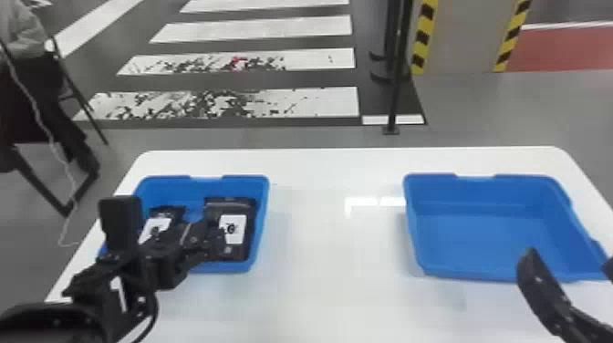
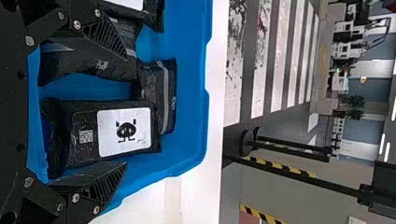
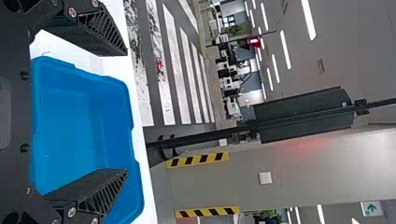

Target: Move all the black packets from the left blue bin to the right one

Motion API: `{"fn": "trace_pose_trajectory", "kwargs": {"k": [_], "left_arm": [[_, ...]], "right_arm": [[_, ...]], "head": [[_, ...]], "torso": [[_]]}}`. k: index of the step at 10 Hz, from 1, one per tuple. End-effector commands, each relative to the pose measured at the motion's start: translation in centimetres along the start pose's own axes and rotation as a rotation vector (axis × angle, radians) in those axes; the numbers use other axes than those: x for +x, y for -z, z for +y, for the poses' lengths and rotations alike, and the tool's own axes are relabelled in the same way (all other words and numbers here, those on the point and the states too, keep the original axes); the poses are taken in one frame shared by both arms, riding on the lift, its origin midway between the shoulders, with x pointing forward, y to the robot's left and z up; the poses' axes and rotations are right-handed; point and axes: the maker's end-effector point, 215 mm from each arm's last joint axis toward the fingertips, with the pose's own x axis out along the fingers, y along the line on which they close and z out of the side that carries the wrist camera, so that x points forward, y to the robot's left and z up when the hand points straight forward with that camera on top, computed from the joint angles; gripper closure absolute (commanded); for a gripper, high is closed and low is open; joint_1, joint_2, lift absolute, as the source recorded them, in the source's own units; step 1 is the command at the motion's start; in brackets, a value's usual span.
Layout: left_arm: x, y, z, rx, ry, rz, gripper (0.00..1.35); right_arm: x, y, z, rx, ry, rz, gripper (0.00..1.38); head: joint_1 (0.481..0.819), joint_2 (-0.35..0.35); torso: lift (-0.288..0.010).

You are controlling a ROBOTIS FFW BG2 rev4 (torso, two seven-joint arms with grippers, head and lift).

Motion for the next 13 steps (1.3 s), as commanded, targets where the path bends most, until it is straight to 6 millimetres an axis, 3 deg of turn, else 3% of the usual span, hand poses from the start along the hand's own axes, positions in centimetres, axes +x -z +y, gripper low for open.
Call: {"fn": "trace_pose_trajectory", "kwargs": {"k": [1, 3, 6, 8, 9, 10, 11, 12, 13], "left_arm": [[1.9, 0.5, -0.1, -0.002, 0.016, 0.031, 0.27], [4.5, 1.3, -0.3, -0.037, 0.062, 0.075, 0.27], [6.6, 2.1, -0.8, -0.091, 0.147, 0.127, 0.27], [7.2, 3.1, -2.8, -0.159, 0.232, 0.152, 0.33], [7.0, 4.0, -3.6, -0.176, 0.254, 0.181, 0.51], [6.6, 5.2, -4.5, -0.208, 0.278, 0.229, 0.86], [6.4, 5.8, -4.3, -0.208, 0.277, 0.247, 1.07], [6.4, 5.5, -4.3, -0.205, 0.282, 0.234, 1.20], [6.1, 4.5, -4.2, -0.199, 0.289, 0.202, 1.20]], "right_arm": [[0.0, 0.0, 0.0, 0.004, 0.000, 0.000, 0.14], [0.0, 0.0, 0.1, 0.005, -0.001, 0.000, 0.14], [0.1, 0.0, 0.2, 0.012, -0.005, -0.001, 0.14], [0.1, 0.1, 0.2, 0.013, -0.006, -0.001, 0.14], [0.1, 0.1, 0.2, 0.015, -0.006, -0.001, 0.14], [0.1, 0.1, 0.2, 0.015, -0.005, -0.001, 0.14], [0.1, 0.1, 0.2, 0.015, -0.006, -0.001, 0.14], [0.1, 0.0, 0.3, 0.019, -0.007, -0.002, 0.14], [0.1, 0.0, 0.3, 0.019, -0.007, -0.002, 0.14]], "head": [[0.695, 0.114], [0.695, 0.102], [0.695, 0.091], [0.695, 0.078], [0.695, 0.068], [0.695, 0.061], [0.695, 0.049], [0.695, 0.041], [0.695, 0.040]], "torso": [[-0.139], [-0.139], [-0.139], [-0.139], [-0.139], [-0.139], [-0.139], [-0.139], [-0.139]]}}
